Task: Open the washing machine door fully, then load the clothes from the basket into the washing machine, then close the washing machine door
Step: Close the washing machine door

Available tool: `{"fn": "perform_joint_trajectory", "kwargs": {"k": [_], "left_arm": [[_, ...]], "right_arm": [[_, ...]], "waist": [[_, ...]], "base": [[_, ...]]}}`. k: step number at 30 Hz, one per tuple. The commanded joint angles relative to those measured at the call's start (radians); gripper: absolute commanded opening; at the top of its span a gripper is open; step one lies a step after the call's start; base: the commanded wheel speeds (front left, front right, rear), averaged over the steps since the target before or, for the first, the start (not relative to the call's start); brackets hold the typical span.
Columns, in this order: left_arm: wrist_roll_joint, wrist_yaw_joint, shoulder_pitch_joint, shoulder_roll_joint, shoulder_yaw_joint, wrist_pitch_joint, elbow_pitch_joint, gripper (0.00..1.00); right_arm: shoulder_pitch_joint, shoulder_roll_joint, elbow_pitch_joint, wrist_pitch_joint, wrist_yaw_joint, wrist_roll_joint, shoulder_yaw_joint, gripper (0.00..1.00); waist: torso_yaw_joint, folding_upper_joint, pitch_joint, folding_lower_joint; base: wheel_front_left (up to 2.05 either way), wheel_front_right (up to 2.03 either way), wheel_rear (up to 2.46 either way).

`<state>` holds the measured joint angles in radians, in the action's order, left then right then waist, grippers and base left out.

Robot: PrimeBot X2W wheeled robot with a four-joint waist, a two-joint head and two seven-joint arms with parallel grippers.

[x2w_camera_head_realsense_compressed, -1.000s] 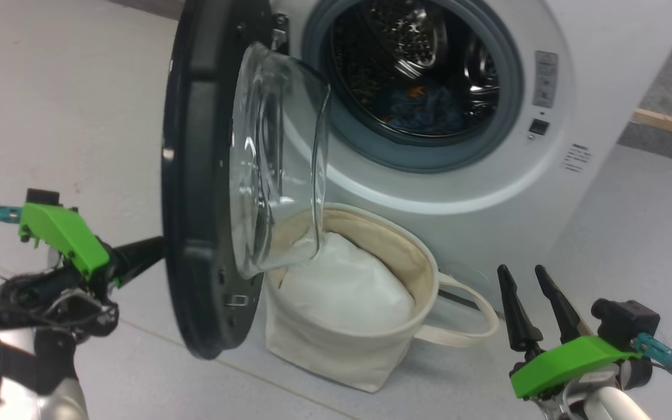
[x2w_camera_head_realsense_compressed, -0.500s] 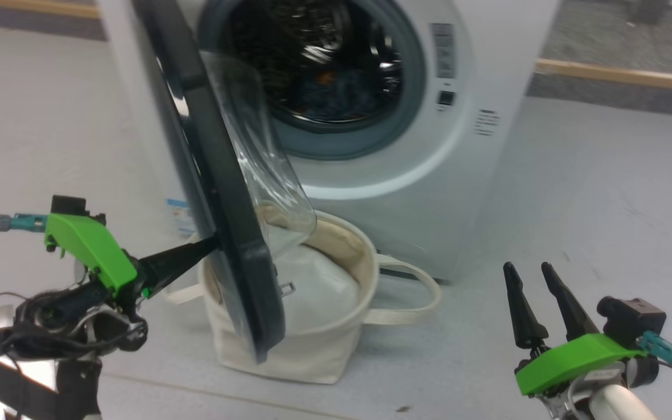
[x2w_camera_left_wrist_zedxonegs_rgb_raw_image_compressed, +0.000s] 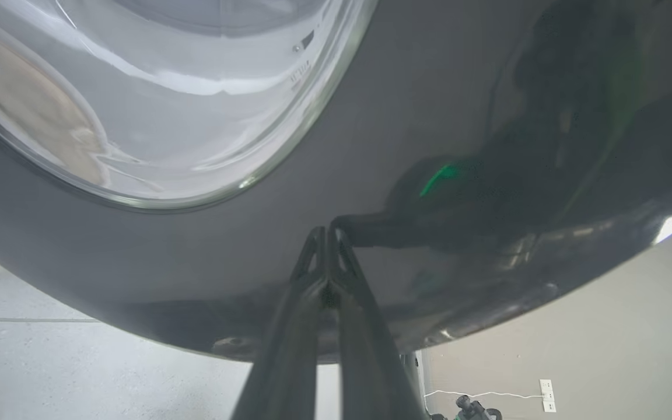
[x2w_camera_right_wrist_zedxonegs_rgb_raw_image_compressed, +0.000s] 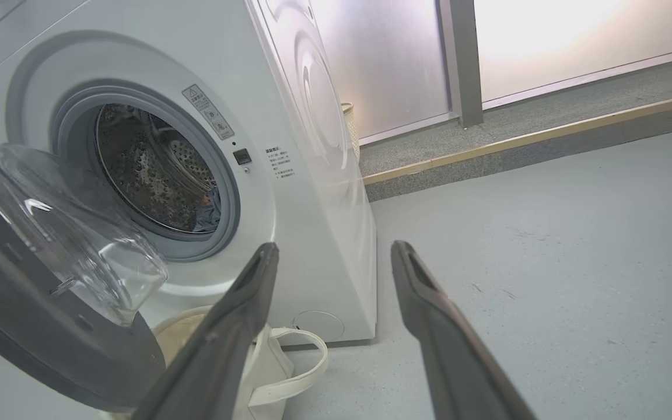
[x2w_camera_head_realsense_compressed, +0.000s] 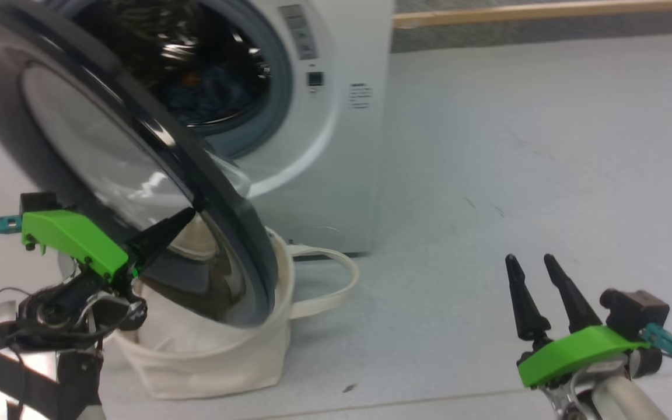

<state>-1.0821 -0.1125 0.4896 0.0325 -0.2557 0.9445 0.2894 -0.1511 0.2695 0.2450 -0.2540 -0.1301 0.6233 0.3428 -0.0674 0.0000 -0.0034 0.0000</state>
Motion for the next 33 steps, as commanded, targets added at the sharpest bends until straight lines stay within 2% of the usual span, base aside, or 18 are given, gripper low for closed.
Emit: {"fn": "perform_joint_trajectory", "kwargs": {"k": [1,9,15,21,29,30,31,33], "left_arm": [[0.006,0.017,0.068,0.019,-0.028,-0.014,-0.022,0.0],[0.036,0.056,0.122,0.045,-0.048,-0.11,0.064,0.0],[0.045,0.087,0.18,0.077,-0.083,-0.197,0.153,0.0],[0.045,0.125,0.211,0.084,-0.084,-0.23,0.222,0.0],[0.056,0.158,0.213,0.08,-0.048,-0.218,0.267,0.0],[0.061,0.161,0.208,0.079,-0.04,-0.215,0.263,0.82],[0.065,0.164,0.204,0.079,-0.034,-0.213,0.26,1.0],[0.08,0.18,0.189,0.082,-0.007,-0.196,0.251,1.0]], "right_arm": [[-0.054,0.024,-0.036,-0.008,-0.001,-0.005,0.015,1.0],[-0.078,0.024,-0.039,-0.008,-0.001,-0.003,0.026,1.0],[-0.09,0.024,-0.038,-0.008,-0.001,-0.003,0.023,1.0],[-0.091,0.029,-0.041,-0.008,-0.001,-0.005,0.011,1.0],[-0.089,0.033,-0.046,-0.008,-0.001,-0.005,0.012,1.0],[-0.09,0.032,-0.048,-0.008,-0.001,-0.004,0.013,1.0],[-0.089,0.032,-0.049,-0.008,-0.001,-0.004,0.014,1.0],[-0.09,0.032,-0.049,-0.008,-0.001,-0.004,0.015,1.0]], "waist": [[-0.068,0.0,0.024,0.0],[-0.18,0.0,0.052,0.0],[-0.233,0.0,0.072,0.0],[-0.228,0.0,0.074,0.0],[-0.14,0.0,0.063,0.0],[-0.109,0.0,0.063,0.0],[-0.094,0.0,0.063,0.0],[-0.063,0.0,0.061,0.0]], "base": [[0.0,0.0,0.0],[0.0,0.0,0.0],[0.0,0.0,0.0],[0.0,0.0,0.0],[0.0,0.0,0.0],[0.0,0.0,0.0],[0.0,0.0,0.0],[0.0,0.0,0.0]]}}
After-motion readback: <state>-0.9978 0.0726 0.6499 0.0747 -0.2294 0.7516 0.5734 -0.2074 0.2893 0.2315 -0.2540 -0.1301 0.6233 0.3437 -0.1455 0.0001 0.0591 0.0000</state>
